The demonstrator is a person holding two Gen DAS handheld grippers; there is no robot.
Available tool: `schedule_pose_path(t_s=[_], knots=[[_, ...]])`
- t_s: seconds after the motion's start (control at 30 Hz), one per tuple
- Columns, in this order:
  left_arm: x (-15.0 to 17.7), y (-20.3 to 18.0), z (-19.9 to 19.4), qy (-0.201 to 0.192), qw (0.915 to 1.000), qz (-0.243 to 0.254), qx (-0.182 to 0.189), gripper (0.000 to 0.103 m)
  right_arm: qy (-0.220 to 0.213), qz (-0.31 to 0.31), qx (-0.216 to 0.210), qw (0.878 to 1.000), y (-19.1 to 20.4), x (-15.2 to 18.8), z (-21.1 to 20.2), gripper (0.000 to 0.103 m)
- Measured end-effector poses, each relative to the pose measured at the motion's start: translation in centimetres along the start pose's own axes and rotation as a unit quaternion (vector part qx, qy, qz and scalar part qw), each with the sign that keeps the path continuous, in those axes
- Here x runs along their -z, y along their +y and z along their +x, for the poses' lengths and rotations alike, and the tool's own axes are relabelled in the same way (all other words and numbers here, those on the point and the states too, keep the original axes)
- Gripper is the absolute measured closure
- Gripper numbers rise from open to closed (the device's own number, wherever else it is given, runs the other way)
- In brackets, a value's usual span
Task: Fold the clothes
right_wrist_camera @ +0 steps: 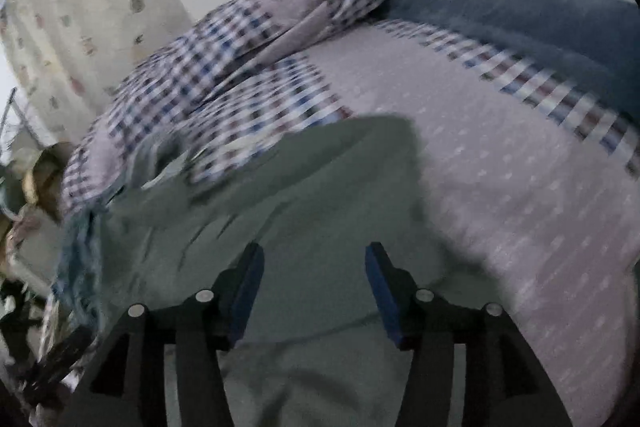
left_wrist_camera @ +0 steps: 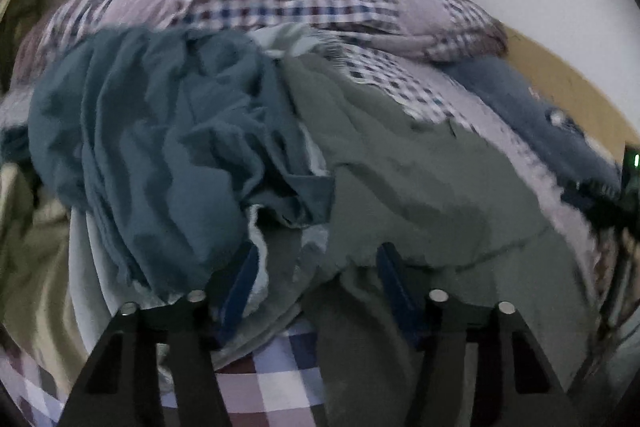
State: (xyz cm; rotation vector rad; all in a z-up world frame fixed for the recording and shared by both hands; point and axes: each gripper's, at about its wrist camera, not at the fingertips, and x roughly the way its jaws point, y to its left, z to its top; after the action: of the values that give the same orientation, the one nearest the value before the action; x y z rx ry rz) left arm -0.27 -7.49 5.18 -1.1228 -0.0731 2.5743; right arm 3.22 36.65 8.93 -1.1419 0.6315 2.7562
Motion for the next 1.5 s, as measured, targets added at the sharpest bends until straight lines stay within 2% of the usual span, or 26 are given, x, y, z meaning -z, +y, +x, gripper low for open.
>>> schedule_pose_path(t_s=[0.07, 0.17, 0.2, 0.23, 0.27, 0.33, 0.47, 0.53, 0.63, 0.73, 0.8, 0.93, 1.03, 1.13, 1.33, 1.5], knots=[[0.5, -0.9, 0.0, -0.002, 0.9993, 0.037, -0.005, 0.047, 0.007, -0.010, -0.020, 1.000, 1.3, 1.4, 0.1, 0.046], [1.1, -2.1, 0.6, 0.000, 0.9969, 0.078, -0.012, 0.055, 0.013, -0.049, -0.028, 0.998, 3.5, 2.4, 1.1, 0.046], [1.2, -2.4, 1.0, 0.003, 0.9959, 0.088, -0.017, 0.056, 0.015, -0.052, -0.032, 0.998, 3.8, 2.7, 1.3, 0.046], [1.3, -2.7, 1.4, 0.007, 0.9949, 0.098, -0.022, 0.060, 0.019, -0.049, -0.038, 0.998, 4.0, 3.1, 1.5, 0.046], [1.4, -3.0, 1.8, 0.010, 0.9940, 0.105, -0.028, 0.069, 0.023, -0.043, -0.044, 0.998, 4.0, 3.2, 1.8, 0.046], [1.6, -3.4, 2.4, 0.014, 0.9922, 0.116, -0.042, 0.076, 0.028, -0.033, -0.051, 0.998, 3.8, 3.3, 2.1, 0.046], [1.3, -3.2, 2.7, 0.004, 0.9953, 0.090, -0.036, 0.093, 0.001, -0.008, -0.053, 0.999, 2.3, 2.1, 0.6, 0.046], [1.0, -2.6, 2.5, -0.007, 0.9978, 0.061, -0.026, 0.095, -0.032, 0.009, -0.043, 0.999, 1.0, 1.1, -1.0, 0.046], [0.9, -1.0, 2.2, -0.025, 0.9997, -0.001, -0.007, 0.097, -0.090, 0.042, -0.017, 0.995, -1.6, 0.0, -3.9, 0.046], [1.2, 1.5, 2.0, -0.037, 0.9959, -0.082, 0.012, 0.098, -0.124, 0.088, 0.006, 0.988, -4.9, -0.7, -6.1, 0.046], [1.6, 2.7, 2.4, -0.031, 0.9917, -0.123, 0.025, 0.098, -0.117, 0.108, 0.013, 0.987, -6.5, -0.9, -6.0, 0.046], [2.1, 4.1, 2.9, -0.027, 0.9812, -0.182, 0.057, 0.098, -0.067, 0.133, 0.003, 0.989, -8.3, -0.6, -3.9, 0.046], [2.1, 4.2, 3.0, -0.025, 0.9798, -0.187, 0.068, 0.098, -0.029, 0.140, -0.009, 0.990, -8.7, -0.2, -2.2, 0.046], [1.8, 3.7, 2.9, -0.019, 0.9842, -0.165, 0.061, 0.098, -0.014, 0.120, -0.013, 0.993, -8.0, 0.2, -1.4, 0.046], [1.7, 3.8, 2.5, -0.021, 0.9840, -0.166, 0.061, 0.093, -0.016, 0.052, 0.015, 0.998, -5.5, 0.9, -0.9, 0.046], [1.6, 4.2, 1.9, -0.029, 0.9803, -0.184, 0.065, 0.091, -0.011, 0.045, 0.011, 0.999, -4.5, 1.3, -0.2, 0.046]])
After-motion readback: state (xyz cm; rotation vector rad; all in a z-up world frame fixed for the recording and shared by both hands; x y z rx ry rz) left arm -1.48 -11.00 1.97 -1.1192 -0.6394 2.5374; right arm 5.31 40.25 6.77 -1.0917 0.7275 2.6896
